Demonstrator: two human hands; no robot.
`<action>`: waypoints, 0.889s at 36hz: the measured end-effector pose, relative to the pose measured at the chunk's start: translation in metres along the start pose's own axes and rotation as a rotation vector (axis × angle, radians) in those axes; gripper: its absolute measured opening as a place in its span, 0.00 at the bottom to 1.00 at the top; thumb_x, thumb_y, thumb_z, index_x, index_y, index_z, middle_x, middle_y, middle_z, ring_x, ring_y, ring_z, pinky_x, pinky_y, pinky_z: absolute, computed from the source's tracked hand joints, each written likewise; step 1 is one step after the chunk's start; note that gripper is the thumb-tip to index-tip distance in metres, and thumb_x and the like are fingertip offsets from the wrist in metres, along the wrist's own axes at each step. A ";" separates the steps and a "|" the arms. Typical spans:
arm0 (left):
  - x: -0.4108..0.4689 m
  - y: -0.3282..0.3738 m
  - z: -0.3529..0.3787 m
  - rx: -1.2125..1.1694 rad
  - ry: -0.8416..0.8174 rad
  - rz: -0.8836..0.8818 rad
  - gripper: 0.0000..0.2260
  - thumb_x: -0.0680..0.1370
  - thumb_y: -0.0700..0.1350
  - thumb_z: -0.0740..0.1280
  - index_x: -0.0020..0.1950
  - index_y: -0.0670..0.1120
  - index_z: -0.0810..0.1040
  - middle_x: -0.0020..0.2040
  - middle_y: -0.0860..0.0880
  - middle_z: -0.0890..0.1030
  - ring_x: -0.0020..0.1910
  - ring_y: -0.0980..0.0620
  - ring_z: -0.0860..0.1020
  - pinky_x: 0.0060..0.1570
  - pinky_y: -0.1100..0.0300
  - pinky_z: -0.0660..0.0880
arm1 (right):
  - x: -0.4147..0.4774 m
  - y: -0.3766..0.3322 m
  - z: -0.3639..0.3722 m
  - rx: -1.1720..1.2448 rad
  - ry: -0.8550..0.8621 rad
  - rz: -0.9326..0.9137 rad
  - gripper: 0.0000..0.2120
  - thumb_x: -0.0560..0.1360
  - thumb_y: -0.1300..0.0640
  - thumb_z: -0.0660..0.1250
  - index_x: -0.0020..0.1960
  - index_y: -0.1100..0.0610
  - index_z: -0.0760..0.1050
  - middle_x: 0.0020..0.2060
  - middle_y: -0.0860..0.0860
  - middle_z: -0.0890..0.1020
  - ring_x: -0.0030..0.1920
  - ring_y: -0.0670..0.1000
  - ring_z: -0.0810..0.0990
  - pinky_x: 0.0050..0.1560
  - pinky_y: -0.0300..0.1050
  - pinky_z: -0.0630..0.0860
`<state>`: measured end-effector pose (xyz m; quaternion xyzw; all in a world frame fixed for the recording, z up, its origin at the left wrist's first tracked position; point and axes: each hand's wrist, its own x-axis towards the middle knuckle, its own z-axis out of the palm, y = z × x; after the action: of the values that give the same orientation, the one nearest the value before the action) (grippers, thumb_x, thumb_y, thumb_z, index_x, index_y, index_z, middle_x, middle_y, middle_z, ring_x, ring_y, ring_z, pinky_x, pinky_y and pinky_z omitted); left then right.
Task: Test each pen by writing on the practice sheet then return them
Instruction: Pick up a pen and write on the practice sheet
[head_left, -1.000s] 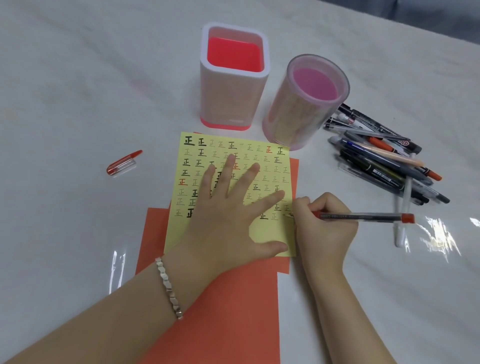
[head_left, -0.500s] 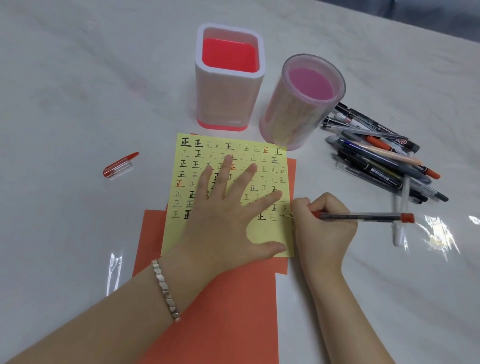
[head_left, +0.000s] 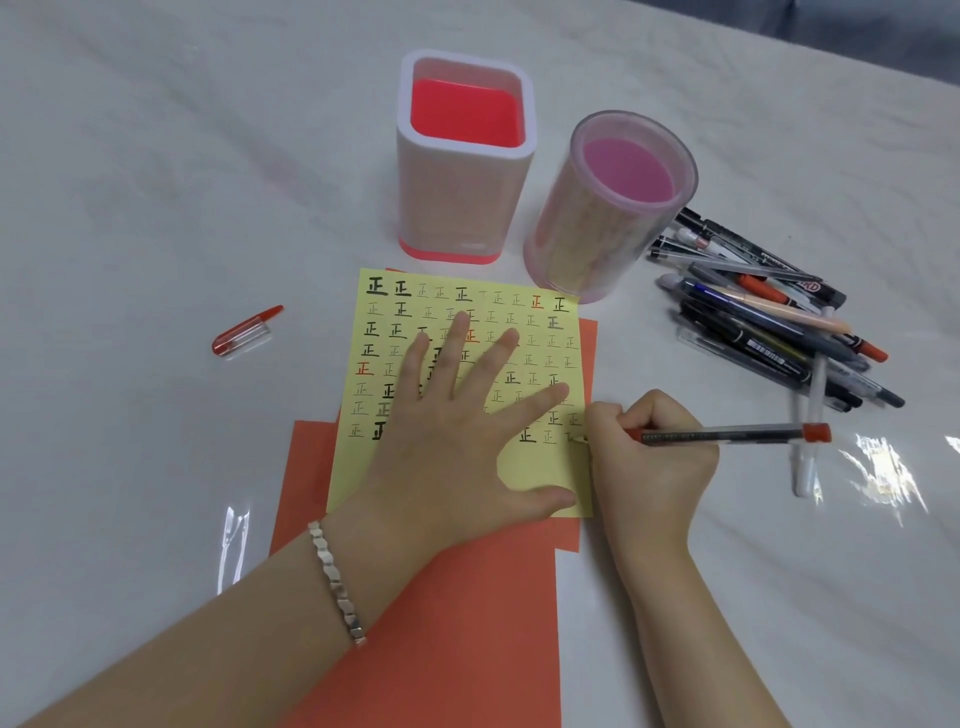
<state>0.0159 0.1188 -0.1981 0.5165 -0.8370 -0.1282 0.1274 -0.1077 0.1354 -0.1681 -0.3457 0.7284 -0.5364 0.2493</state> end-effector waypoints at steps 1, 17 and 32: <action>0.000 0.000 0.000 0.001 0.000 0.000 0.34 0.63 0.74 0.55 0.65 0.63 0.71 0.72 0.46 0.66 0.73 0.38 0.57 0.67 0.40 0.51 | 0.000 0.000 0.000 -0.006 0.000 -0.006 0.17 0.66 0.74 0.61 0.26 0.60 0.60 0.21 0.50 0.58 0.22 0.44 0.57 0.23 0.29 0.56; 0.000 0.000 0.001 0.006 0.008 0.007 0.34 0.63 0.74 0.56 0.66 0.63 0.70 0.72 0.46 0.66 0.73 0.38 0.57 0.67 0.39 0.51 | 0.001 0.002 -0.001 -0.026 -0.024 -0.001 0.17 0.66 0.73 0.62 0.25 0.61 0.60 0.20 0.50 0.59 0.22 0.45 0.58 0.23 0.29 0.57; 0.000 -0.001 0.002 0.016 0.013 0.008 0.34 0.63 0.74 0.56 0.66 0.64 0.70 0.72 0.47 0.66 0.73 0.38 0.56 0.68 0.39 0.50 | -0.001 -0.001 -0.001 0.018 -0.010 0.023 0.17 0.66 0.75 0.61 0.25 0.60 0.59 0.20 0.49 0.57 0.22 0.44 0.57 0.22 0.29 0.55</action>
<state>0.0166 0.1188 -0.2004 0.5149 -0.8393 -0.1174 0.1293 -0.1079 0.1368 -0.1668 -0.3379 0.7261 -0.5384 0.2623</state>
